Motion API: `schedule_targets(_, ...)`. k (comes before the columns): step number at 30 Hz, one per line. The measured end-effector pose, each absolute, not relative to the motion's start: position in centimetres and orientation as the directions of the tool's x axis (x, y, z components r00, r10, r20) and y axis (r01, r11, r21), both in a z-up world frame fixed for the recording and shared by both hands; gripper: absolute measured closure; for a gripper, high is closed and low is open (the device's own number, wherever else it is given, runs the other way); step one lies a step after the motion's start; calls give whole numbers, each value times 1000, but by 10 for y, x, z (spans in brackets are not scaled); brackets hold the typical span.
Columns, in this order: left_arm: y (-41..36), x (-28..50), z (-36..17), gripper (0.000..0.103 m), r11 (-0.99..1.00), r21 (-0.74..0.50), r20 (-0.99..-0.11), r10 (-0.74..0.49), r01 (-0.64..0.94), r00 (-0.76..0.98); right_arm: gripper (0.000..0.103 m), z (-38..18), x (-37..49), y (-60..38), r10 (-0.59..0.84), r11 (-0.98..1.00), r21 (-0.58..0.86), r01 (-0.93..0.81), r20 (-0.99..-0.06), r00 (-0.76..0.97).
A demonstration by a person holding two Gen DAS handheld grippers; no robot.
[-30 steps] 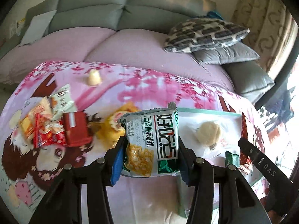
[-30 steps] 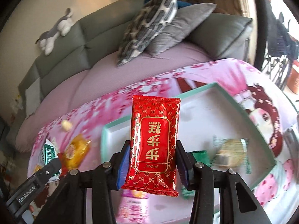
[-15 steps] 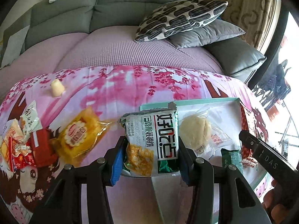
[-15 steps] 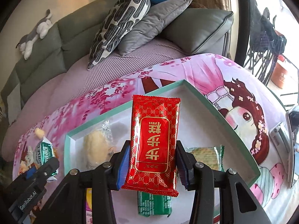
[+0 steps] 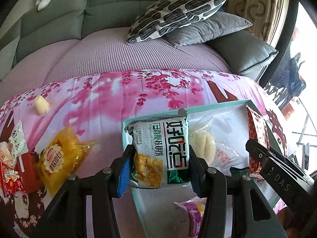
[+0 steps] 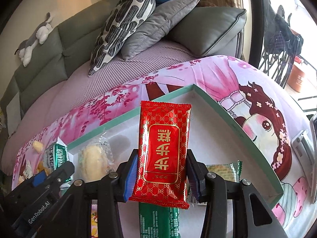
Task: Organize snacks
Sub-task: 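Carry the chip bag and red pack into the tray and open both tools, then withdraw both tools from the tray toward the snack pile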
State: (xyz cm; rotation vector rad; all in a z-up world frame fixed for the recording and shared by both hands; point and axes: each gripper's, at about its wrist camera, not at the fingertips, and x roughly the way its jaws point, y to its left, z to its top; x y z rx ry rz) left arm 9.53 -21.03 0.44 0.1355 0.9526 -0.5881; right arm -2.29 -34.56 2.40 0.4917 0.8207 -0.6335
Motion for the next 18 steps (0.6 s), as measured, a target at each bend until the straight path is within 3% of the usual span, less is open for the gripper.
schedule_targets(7, -215, 96, -2, 51, 839, -126, -812, -394, 530, 431, 55, 19, -21, -347, -314, 711, 156, 686, -803, 507)
schedule_targets(9, -215, 96, -2, 47, 841, -119, -815, -386, 527, 432, 54, 19, -21, -347, -314, 708, 155, 689, -804, 504)
schedule_targets(11, -216, 96, -1, 34, 843, -116, -817, -383, 526, 432, 53, 18, -20, -347, -320, 704, 150, 694, -806, 498)
schedule_targets(18, -217, 95, 0, 29, 839, -123, -826, -383, 530, 414, 45, 18, -21, -348, -331, 698, 125, 705, -816, 473)
